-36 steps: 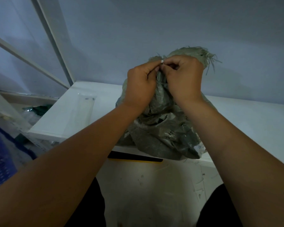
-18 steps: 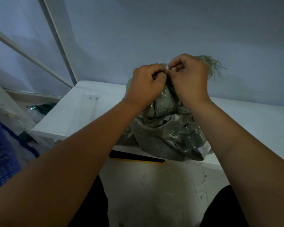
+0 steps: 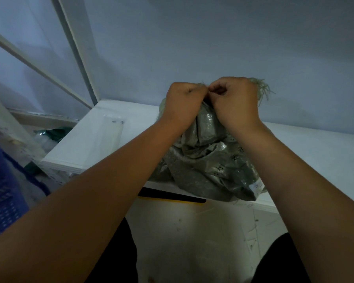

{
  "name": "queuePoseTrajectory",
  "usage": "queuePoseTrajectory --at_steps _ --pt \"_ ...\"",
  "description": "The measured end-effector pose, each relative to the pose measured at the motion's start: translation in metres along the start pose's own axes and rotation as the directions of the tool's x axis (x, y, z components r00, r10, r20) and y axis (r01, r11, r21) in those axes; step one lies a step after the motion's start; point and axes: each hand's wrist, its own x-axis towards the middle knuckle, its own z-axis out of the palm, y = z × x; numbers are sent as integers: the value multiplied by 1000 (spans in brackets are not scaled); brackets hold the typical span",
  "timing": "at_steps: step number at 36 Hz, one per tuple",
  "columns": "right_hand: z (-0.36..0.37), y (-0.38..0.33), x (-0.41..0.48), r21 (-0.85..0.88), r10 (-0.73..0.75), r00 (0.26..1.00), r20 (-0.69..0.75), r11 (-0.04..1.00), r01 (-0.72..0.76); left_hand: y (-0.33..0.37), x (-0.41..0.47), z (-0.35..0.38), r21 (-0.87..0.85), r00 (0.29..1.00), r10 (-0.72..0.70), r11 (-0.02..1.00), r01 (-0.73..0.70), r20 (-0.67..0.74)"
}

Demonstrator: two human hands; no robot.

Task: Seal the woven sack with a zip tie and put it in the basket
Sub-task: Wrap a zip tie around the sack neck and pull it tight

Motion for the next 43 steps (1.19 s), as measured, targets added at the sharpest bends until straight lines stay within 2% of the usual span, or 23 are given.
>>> queuePoseTrajectory --at_steps 8,17,27,34,39,43 --pt "3 1 -2 -204 7 1000 3 979 -6 -5 -1 4 87 996 82 993 -78 -39" --pt "3 0 -1 -219 36 999 34 975 -27 -7 4 0 314 960 278 915 -254 -34" --pt "4 -4 3 -281 106 986 130 957 -66 -7 9 -3 486 916 396 813 -320 -59" --pt "-1 -2 2 -264 181 970 163 955 -133 -10 10 -3 424 945 321 865 -268 -57" --pt "-1 2 -1 -270 160 983 95 954 -129 -10 8 -4 337 988 135 936 -101 -78" --pt "-2 3 -1 -195 143 989 45 972 -132 -15 10 -8 320 993 -62 943 92 -103"
